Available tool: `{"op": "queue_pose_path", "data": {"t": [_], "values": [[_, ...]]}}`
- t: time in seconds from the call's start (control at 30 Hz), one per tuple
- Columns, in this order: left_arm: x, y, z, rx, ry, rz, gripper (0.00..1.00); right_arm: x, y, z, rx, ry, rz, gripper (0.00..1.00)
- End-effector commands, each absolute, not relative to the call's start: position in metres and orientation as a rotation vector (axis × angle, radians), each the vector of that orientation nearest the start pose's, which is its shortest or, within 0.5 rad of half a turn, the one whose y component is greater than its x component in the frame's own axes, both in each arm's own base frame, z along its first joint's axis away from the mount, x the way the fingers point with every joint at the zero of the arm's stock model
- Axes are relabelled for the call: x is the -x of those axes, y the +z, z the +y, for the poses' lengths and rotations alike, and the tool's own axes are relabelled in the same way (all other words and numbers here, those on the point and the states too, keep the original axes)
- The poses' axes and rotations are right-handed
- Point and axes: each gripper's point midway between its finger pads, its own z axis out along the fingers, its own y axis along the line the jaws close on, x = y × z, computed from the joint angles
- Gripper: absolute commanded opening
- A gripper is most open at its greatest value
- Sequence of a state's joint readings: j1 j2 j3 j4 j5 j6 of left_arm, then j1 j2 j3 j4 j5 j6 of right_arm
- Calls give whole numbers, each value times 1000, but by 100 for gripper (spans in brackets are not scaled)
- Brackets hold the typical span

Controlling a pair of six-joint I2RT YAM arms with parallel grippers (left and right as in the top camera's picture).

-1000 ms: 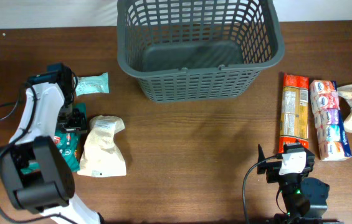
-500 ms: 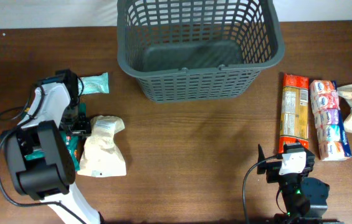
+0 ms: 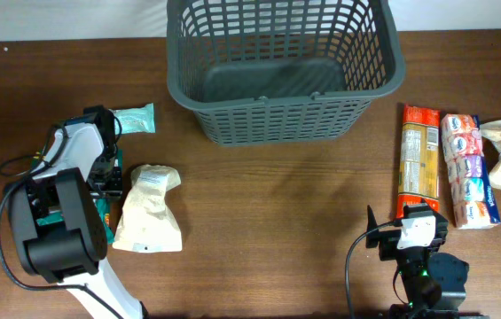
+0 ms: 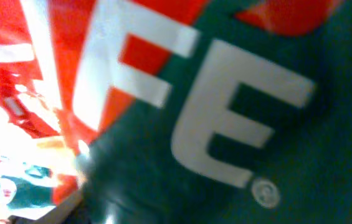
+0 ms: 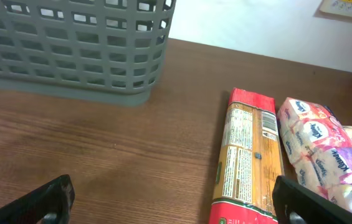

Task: Pack container
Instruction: 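Close the left gripper on the Nescafe pack and lift it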

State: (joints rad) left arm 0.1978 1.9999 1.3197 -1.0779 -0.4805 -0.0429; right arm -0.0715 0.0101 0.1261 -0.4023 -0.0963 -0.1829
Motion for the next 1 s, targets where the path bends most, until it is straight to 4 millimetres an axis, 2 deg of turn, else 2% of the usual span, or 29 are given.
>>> {"op": "queue_pose_path", "data": {"t": [0.0, 0.07, 0.13, 0.17, 0.2, 0.5, 0.63, 0.83, 0.97], "values": [[-278, 5, 137, 343, 777, 3327, 47, -228, 133, -1, 159, -83, 1849, 99], [-277, 7, 139, 359, 801, 3320, 38, -228, 133, -1, 159, -83, 1849, 99], [-277, 7, 139, 360, 801, 3320, 21, -228, 133, -1, 159, -83, 1849, 98], [-277, 7, 139, 360, 801, 3320, 9, -228, 133, -1, 159, -83, 1849, 99], [-277, 7, 139, 360, 801, 3320, 2, -228, 133, -1, 159, -83, 1849, 99], [-278, 5, 132, 366, 737, 3331, 2, -228, 133, -1, 159, -83, 1849, 99], [-280, 15, 133, 375, 741, 3331, 2, -228, 133, -1, 159, -83, 1849, 99], [-295, 55, 141, 452, 791, 3217, 2, -228, 133, -1, 159, -83, 1849, 99], [-305, 93, 148, 470, 823, 3114, 2, -228, 133, -1, 159, -83, 1849, 99]]}}
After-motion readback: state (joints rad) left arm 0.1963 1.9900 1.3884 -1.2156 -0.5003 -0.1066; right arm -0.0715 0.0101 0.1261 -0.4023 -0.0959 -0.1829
